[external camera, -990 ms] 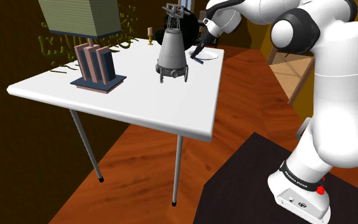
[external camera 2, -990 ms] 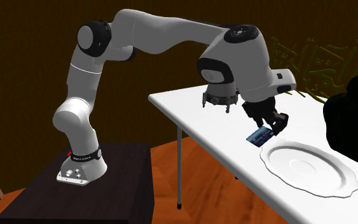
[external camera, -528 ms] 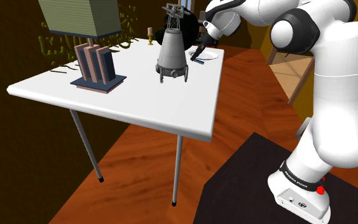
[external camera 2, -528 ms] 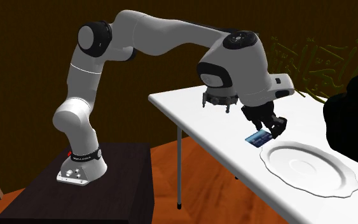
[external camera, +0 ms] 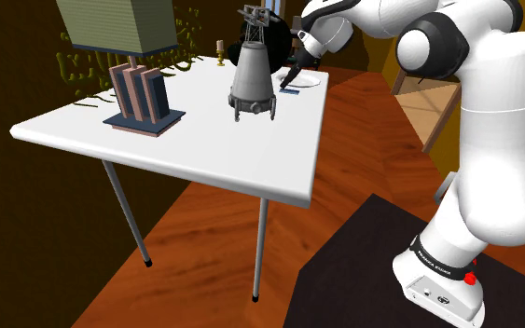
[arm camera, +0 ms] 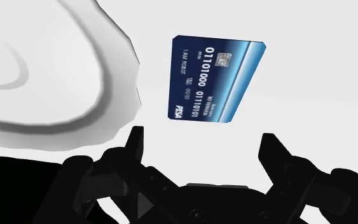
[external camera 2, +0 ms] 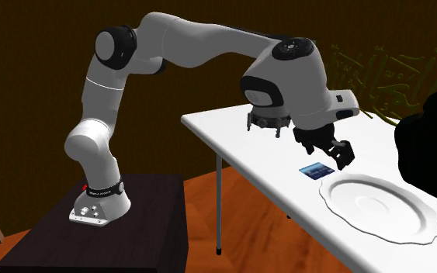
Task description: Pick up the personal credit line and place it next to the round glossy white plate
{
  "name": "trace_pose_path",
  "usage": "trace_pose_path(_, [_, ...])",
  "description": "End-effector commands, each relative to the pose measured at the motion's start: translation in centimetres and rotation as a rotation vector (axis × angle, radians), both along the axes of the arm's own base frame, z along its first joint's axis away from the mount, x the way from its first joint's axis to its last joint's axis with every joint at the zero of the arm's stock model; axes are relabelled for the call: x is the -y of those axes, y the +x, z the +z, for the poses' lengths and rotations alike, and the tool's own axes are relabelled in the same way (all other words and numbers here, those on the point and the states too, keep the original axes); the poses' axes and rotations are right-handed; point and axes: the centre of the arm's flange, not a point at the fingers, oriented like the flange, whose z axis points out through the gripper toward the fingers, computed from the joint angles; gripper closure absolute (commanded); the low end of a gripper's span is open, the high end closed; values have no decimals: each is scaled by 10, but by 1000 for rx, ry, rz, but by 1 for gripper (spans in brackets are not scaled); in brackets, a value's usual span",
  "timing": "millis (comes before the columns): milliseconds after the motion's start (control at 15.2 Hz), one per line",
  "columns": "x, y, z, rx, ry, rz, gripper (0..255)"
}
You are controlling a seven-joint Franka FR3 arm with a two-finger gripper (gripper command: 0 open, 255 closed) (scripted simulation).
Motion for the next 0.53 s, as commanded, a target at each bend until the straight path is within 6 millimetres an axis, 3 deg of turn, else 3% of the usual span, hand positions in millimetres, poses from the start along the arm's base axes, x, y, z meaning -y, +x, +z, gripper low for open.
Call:
trace_pose_path(0, [4, -6, 11, 0, 0, 0, 0])
trace_pose_path(198, [14, -24, 42, 0, 0, 0, 0])
trace_pose_path(462, [14, -24, 42, 0, 0, 0, 0])
